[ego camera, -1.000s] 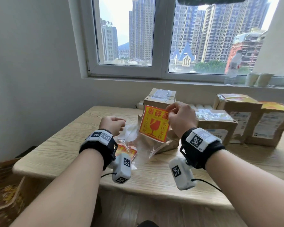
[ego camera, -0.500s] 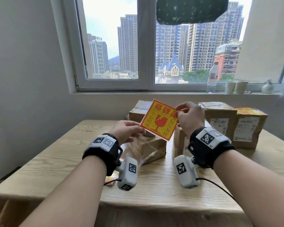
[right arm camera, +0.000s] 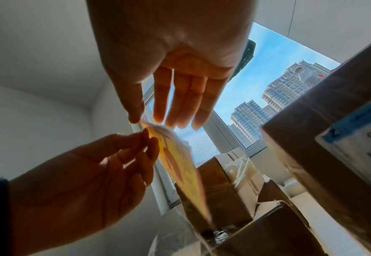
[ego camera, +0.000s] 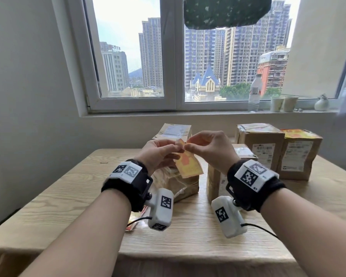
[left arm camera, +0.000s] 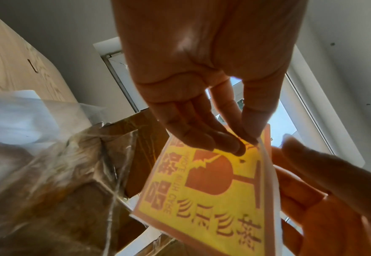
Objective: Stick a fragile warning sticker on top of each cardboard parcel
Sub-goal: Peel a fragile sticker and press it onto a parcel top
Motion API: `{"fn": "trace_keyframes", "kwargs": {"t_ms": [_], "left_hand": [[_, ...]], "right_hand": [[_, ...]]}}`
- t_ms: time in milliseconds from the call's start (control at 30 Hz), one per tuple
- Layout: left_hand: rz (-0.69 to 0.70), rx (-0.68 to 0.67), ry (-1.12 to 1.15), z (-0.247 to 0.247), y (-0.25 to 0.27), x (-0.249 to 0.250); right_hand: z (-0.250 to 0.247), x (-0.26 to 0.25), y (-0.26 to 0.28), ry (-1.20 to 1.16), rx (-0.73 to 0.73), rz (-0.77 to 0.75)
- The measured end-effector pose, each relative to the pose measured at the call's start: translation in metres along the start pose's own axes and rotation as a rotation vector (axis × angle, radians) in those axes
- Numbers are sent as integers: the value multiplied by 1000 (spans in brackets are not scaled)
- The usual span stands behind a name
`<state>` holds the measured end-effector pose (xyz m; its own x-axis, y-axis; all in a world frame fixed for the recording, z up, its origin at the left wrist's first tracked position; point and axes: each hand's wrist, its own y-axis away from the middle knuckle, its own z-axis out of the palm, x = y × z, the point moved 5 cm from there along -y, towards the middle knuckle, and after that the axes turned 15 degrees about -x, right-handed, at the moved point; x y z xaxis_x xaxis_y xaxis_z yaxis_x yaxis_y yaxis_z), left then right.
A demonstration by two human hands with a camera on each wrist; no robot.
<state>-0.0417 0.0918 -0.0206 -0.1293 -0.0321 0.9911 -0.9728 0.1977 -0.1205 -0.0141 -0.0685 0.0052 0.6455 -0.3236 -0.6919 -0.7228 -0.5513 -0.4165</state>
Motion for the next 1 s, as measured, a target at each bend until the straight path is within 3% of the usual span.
{"fn": "trace_keyframes", "kwargs": {"t_ms": [400, 633, 1000], "left_hand": [[-26, -1, 71, 14, -6, -1], [33, 4, 102, 21, -5, -1], [37, 102, 96, 12, -11, -6]], "right_hand": [[1, 15, 1, -61, -11, 53], [4, 15, 0, -111, 0, 32], [8, 16, 2, -144, -27, 20]]}}
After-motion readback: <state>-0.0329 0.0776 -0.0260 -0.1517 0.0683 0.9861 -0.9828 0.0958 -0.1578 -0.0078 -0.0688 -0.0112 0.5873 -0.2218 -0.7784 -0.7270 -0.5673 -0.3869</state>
